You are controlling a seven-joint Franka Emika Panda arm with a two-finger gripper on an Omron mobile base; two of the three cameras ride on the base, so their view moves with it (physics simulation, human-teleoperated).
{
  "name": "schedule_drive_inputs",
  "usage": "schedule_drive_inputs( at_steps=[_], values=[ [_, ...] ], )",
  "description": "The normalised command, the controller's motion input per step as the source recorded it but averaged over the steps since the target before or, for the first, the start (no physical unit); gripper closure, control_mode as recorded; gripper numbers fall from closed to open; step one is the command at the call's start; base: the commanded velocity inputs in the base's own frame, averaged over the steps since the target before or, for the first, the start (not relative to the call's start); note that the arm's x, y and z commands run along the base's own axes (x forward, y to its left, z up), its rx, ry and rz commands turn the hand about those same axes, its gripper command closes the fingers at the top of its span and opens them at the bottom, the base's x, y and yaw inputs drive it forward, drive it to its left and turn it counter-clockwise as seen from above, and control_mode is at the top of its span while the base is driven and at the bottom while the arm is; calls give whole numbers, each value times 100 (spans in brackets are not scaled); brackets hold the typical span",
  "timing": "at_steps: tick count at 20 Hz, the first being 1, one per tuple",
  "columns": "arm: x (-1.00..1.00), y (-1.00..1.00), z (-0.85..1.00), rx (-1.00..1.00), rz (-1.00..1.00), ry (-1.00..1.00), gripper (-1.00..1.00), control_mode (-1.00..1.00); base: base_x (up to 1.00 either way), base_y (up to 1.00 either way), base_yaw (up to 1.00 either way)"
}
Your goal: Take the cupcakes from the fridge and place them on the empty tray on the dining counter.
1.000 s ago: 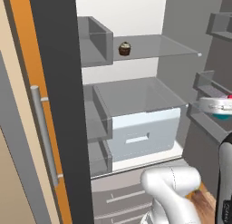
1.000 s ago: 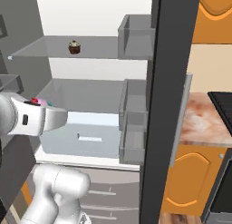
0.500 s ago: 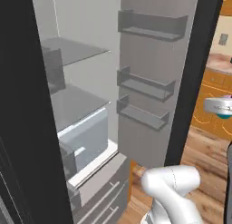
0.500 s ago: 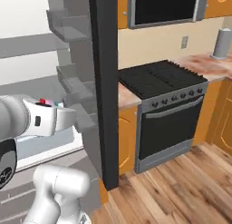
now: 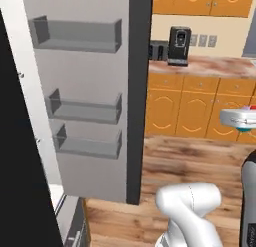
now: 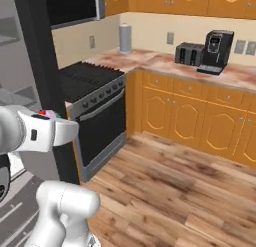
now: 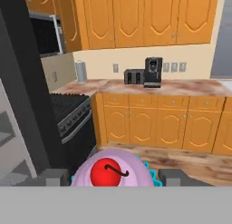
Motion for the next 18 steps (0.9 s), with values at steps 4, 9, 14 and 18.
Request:
schedule_drive_inputs(
  at_steps=[4, 9, 14, 18],
  values=[
    [0, 0, 0, 0, 0, 0, 100, 100, -14, -77, -66],
    [0, 0, 0, 0, 0, 0, 100, 100, -26, -61, -70],
    [0, 0, 0, 0, 0, 0, 100, 100, -16, -6, -92],
    [0, 0, 0, 0, 0, 0, 100, 100, -3, 0, -99]
  ],
)
